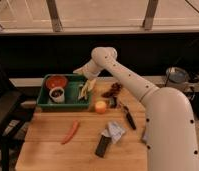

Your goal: Place pepper in tray

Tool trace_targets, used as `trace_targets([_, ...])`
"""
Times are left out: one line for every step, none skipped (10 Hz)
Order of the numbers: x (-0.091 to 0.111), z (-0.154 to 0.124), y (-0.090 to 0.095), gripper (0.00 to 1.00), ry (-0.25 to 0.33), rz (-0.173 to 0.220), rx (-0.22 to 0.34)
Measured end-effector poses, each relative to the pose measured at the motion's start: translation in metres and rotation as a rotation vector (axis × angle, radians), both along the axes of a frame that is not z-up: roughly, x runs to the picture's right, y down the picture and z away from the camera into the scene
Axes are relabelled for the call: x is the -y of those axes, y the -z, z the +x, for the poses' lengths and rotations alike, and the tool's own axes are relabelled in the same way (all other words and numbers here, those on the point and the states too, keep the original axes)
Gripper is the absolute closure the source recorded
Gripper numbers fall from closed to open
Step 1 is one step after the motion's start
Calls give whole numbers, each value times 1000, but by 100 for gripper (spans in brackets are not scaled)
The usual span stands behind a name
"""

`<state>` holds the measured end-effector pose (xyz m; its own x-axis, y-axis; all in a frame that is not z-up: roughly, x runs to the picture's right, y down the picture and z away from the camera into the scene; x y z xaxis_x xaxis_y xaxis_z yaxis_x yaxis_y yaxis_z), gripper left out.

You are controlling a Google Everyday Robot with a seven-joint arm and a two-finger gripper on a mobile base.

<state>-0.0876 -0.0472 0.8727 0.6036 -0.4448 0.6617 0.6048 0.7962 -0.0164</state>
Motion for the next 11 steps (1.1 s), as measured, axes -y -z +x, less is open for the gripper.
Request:
trace_targets([0,0,0,20,0,0,0])
trace_targets([0,0,0,20,0,0,0])
trace_targets([0,0,0,20,0,0,0])
trace_targets([0,0,0,20,0,0,0])
trace_targets([0,0,0,20,2,0,-1])
trace_targets([-1,2,1,20,17,0,-6])
trace_targets([-5,0,6,20,57,1,-14])
trace_targets([-15,-3,16,20,115,4,-27])
trace_targets([-22,-3,25,20,148,5,-39])
trace_targets([-37,-1,41,20,195,5,-61])
trace_targets([-50,0,54,20,226,1,-78])
